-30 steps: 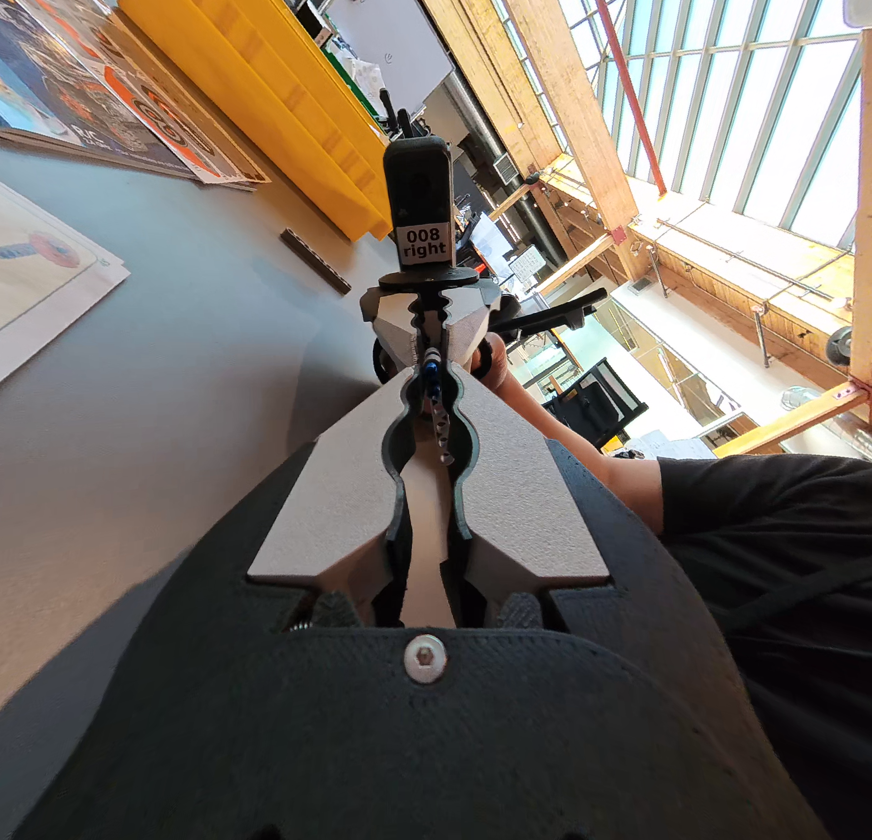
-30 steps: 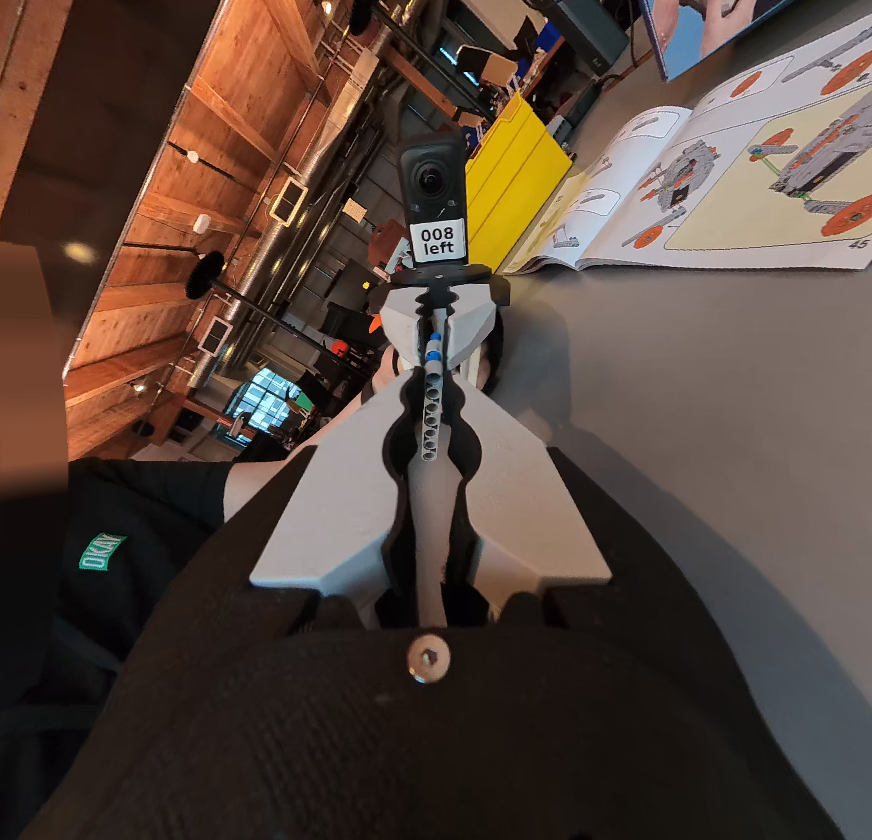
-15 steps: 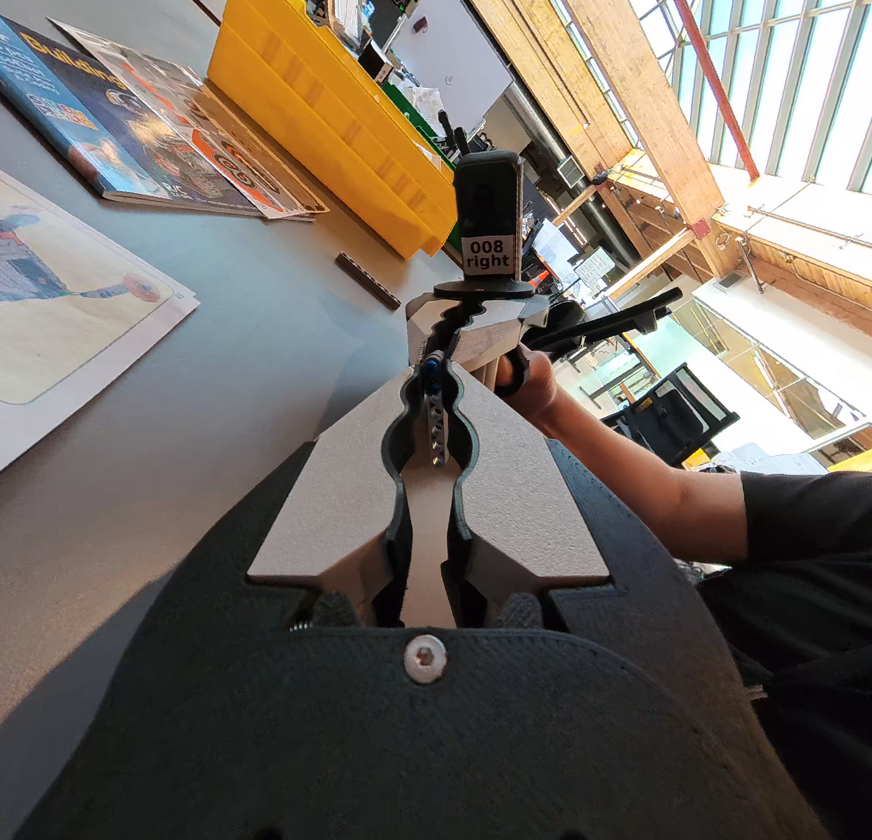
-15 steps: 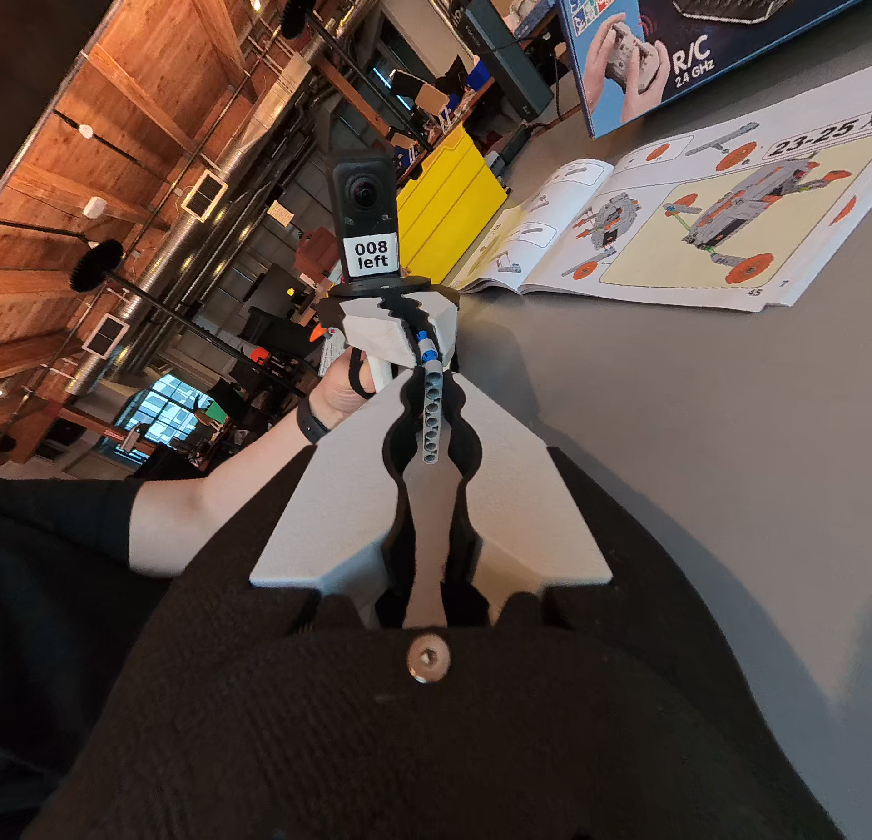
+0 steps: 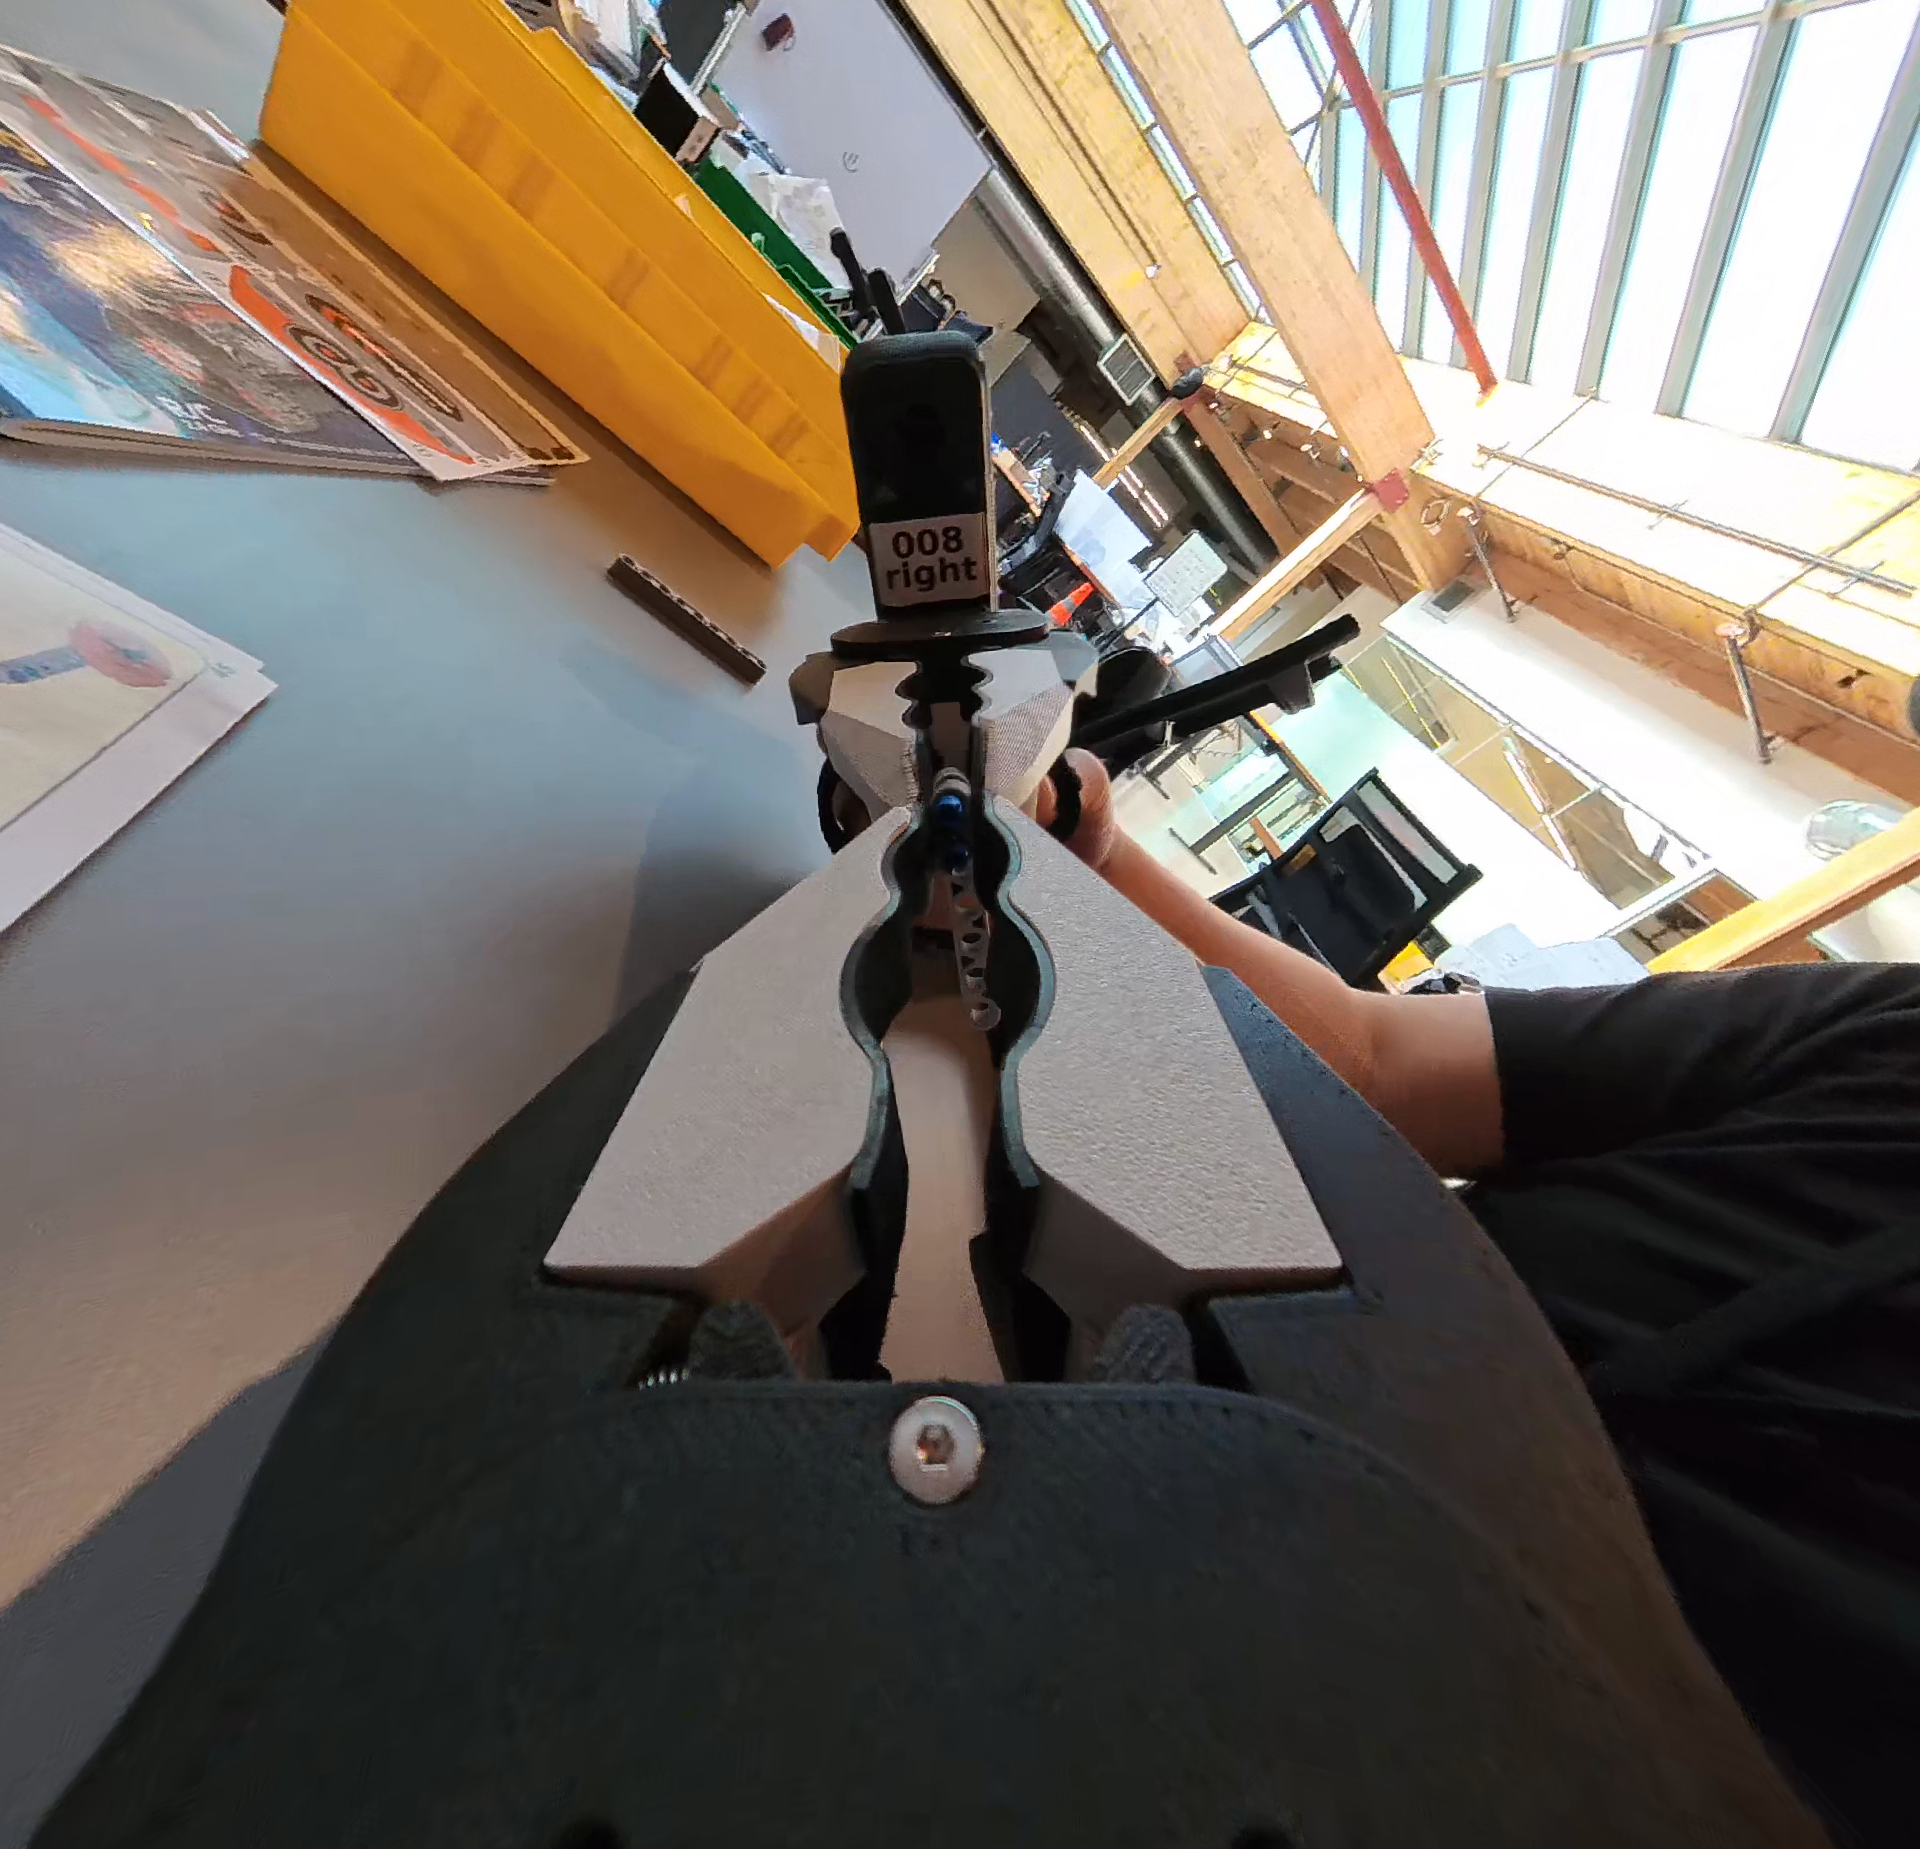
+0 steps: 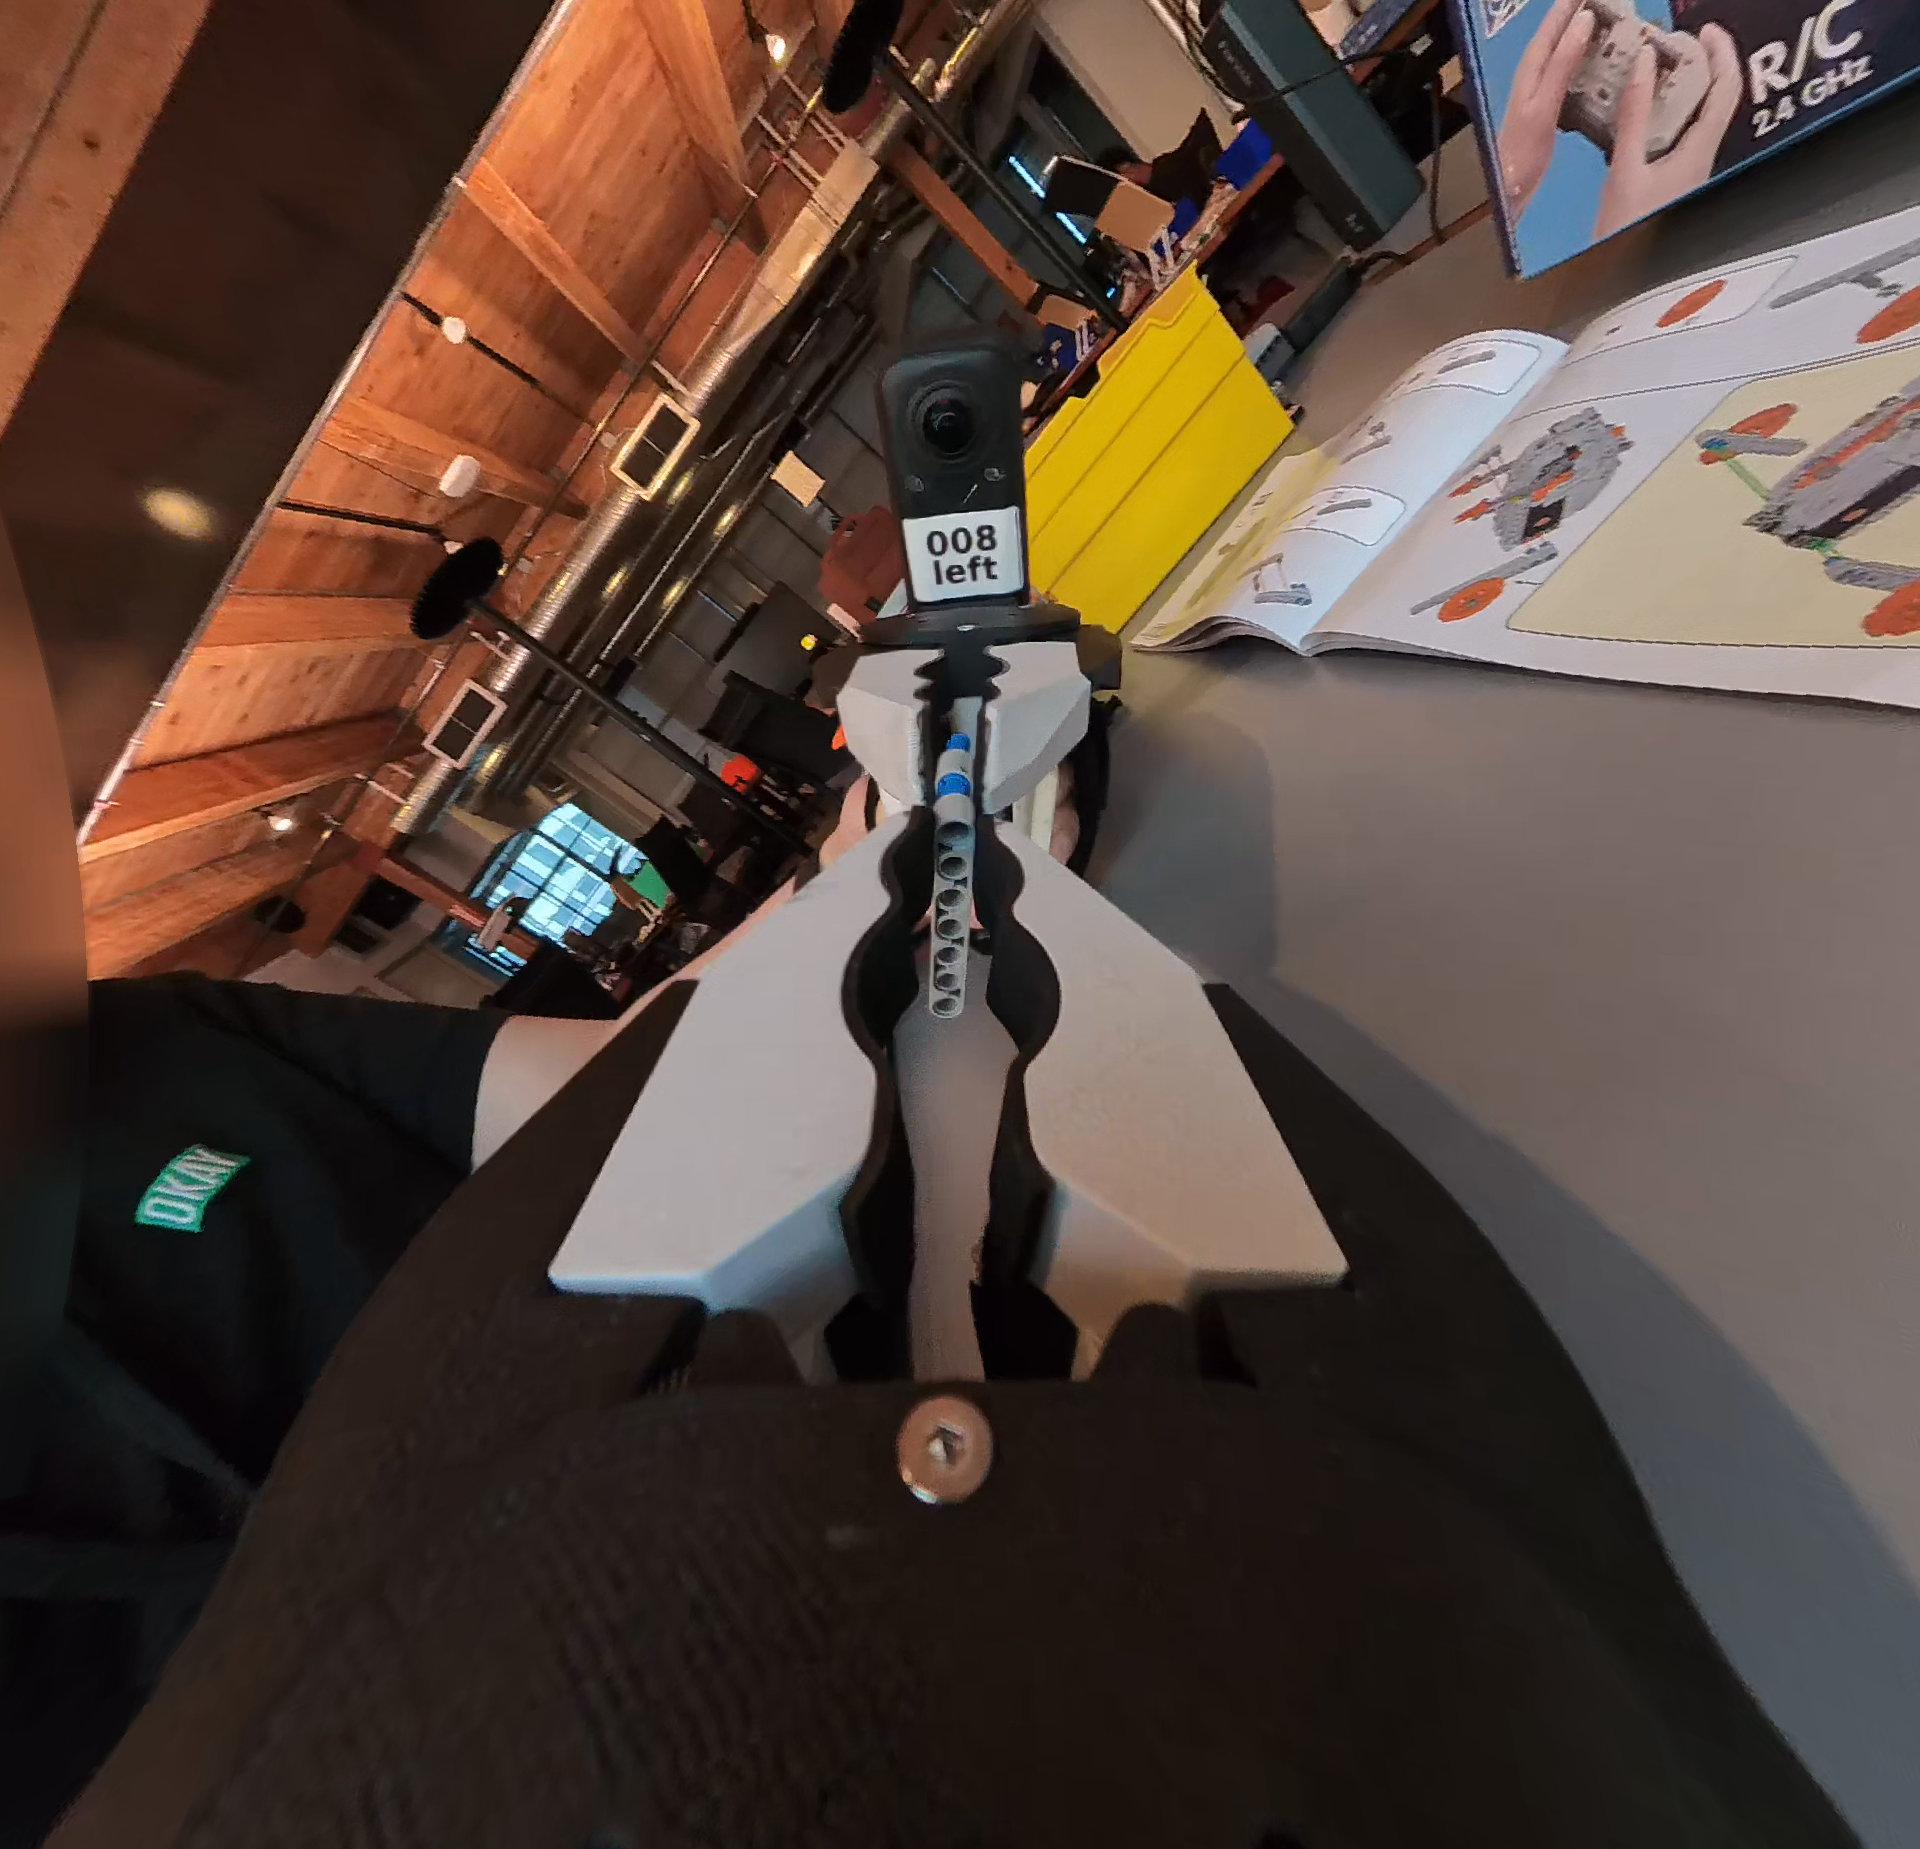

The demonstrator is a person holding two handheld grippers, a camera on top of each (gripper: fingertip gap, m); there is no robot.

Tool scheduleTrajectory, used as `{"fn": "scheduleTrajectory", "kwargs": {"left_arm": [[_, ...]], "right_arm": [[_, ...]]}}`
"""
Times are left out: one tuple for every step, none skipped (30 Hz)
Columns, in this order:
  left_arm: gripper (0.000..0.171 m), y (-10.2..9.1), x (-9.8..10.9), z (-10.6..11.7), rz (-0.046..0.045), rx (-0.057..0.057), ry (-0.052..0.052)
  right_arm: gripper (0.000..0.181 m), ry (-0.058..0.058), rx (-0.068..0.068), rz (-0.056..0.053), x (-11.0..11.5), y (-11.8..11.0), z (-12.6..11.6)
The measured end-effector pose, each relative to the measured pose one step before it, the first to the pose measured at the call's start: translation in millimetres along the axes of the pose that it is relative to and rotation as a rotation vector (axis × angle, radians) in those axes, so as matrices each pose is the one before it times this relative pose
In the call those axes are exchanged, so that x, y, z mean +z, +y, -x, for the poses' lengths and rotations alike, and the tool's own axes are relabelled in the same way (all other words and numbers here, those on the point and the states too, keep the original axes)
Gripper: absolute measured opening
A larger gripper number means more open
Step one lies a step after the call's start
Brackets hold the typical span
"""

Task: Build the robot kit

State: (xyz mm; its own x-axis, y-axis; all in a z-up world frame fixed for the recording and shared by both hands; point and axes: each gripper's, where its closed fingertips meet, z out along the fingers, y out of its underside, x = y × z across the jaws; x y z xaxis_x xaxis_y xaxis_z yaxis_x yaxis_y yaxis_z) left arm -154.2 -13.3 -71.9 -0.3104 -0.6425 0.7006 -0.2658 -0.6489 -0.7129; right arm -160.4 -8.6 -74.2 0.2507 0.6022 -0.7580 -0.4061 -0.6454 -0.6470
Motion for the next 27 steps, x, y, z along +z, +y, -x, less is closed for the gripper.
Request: {"fn": "scheduleTrajectory", "kwargs": {"left_arm": [[0.007, -0.46, -0.02, 0.07, -0.00237, 0.0066, -0.0056], [0.006, 0.78, 0.24, 2.30, 0.00450, 0.0118, -0.0199], [0.006, 0.92, 0.04, 1.50, 0.00833, 0.0130, -0.0180], [0.006, -0.17, 0.00, -0.04, -0.00072, 0.0102, -0.0068], [0.006, 0.81, 0.08, 1.40, 0.00469, 0.0073, -0.0130], [0.006, 1.33, -0.05, 1.93, 0.00781, 0.0119, -0.0165], [0.006, -0.21, -0.06, 0.12, -0.00177, 0.0036, -0.0025], [0.006, -0.52, 0.11, -1.26, -0.00334, 0.0009, 0.0066], [0.006, 0.32, -0.02, 0.48, 0.00208, 0.0017, -0.0029], [0.006, 0.78, 0.05, 1.52, 0.00524, 0.0089, -0.0115], [0.006, -0.79, -0.07, -1.49, -0.00538, 0.0015, 0.0086], [0.006, -0.95, -0.13, -1.91, -0.00610, -0.0093, 0.0165], [0.006, -0.05, -0.08, -0.31, -0.00158, -0.0080, 0.0067], [0.006, -0.46, -0.29, -0.90, -0.00222, -0.0054, 0.0083], [0.006, -0.97, -0.41, -2.03, -0.00422, -0.0104, 0.0177], [0.006, -0.94, -0.62, -0.95, -0.00365, -0.0203, 0.0179], [0.006, -0.13, -0.19, 1.95, 0.00175, -0.0086, -0.0050], [0.006, -0.30, 0.03, 2.20, 0.00004, 0.0079, -0.0147], [0.006, -1.56, 0.20, -0.54, -0.00886, 0.0044, 0.0011], [0.006, -1.98, 0.02, -1.86, -0.01068, -0.0089, 0.0145], [0.006, -1.20, 0.10, -0.32, -0.00553, -0.0140, 0.0107], [0.005, -0.58, 0.01, 0.70, -0.00272, -0.0130, 0.0052], [0.005, -0.42, 0.09, 0.90, -0.00140, -0.0071, 0.0007], [0.005, -0.63, 0.30, -0.07, -0.00270, 0.0007, 0.0017], [0.005, -1.06, 0.19, -1.20, -0.00493, 0.0022, 0.0061], [0.005, -0.82, 0.21, -0.82, -0.00403, 0.0013, 0.0042], [0.005, -0.08, 0.18, 0.19, 0.00013, 0.0028, -0.0021]], "right_arm": [[0.005, -0.0066, 0.0070, -0.0054, 0.05, -0.54, 0.58], [0.005, 0.0223, -0.0087, 0.0031, -0.47, 0.18, -2.98], [0.005, 0.0199, -0.0132, 0.0089, -0.12, 1.19, -2.07], [0.005, -0.0008, -0.0030, -0.0019, 0.18, -0.26, 0.44], [0.005, 0.0100, -0.0024, 0.0047, 0.03, 0.58, -1.53], [0.005, 0.0236, -0.0131, 0.0103, 0.11, 1.47, -2.88], [0.005, 0.0022, -0.0054, 0.0012, 0.26, -0.06, 0.19], [0.005, -0.0086, -0.0005, -0.0038, -0.14, -0.66, 1.47], [0.005, 0.0046, -0.0054, 0.0031, 0.17, 0.44, -0.20], [0.005, 0.0220, -0.0114, 0.0071, 0.14, 0.92, -2.58], [0.005, -0.0068, -0.0075, -0.0033, 0.00, -0.72, 1.84], [0.005, -0.0173, 0.0012, -0.0044, -0.02, -0.94, 2.75], [0.005, -0.0018, 0.0024, 0.0013, 0.23, 0.27, 0.09], [0.005, -0.0073, 0.0022, -0.0015, 0.16, -0.43, 0.95], [0.005, -0.0150, 0.0005, -0.0028, 0.33, -0.76, 2.47], [0.005, -0.0089, 0.0002, -0.0006, 0.58, -0.29, 1.57], [0.005, 0.0145, 0.0017, 0.0000, 0.30, -0.06, -2.41], [0.005, 0.0162, 0.0024, -0.0004, -0.15, -0.34, -2.91], [0.005, 0.0015, -0.0011, -0.0083, -0.20, -1.62, -0.13], [0.005, -0.0116, -0.0019, -0.0107, 0.04, -1.96, 2.05], [0.005, -0.0043, -0.0002, -0.0067, -0.01, -1.15, 0.57], [0.005, 0.0044, -0.0018, -0.0034, 0.06, -0.56, -0.81], [0.005, 0.0057, -0.0015, -0.0019, -0.11, -0.53, -0.86], [0.005, -0.0012, 0.0004, -0.0037, -0.25, -0.83, 0.08], [0.005, -0.0100, 0.0027, -0.0069, -0.08, -1.31, 1.30], [0.006, -0.0081, 0.0026, -0.0082, -0.27, -1.39, 1.02], [0.005, 0.0012, 0.0010, -0.0046, -0.34, -0.75, -0.40]]}}
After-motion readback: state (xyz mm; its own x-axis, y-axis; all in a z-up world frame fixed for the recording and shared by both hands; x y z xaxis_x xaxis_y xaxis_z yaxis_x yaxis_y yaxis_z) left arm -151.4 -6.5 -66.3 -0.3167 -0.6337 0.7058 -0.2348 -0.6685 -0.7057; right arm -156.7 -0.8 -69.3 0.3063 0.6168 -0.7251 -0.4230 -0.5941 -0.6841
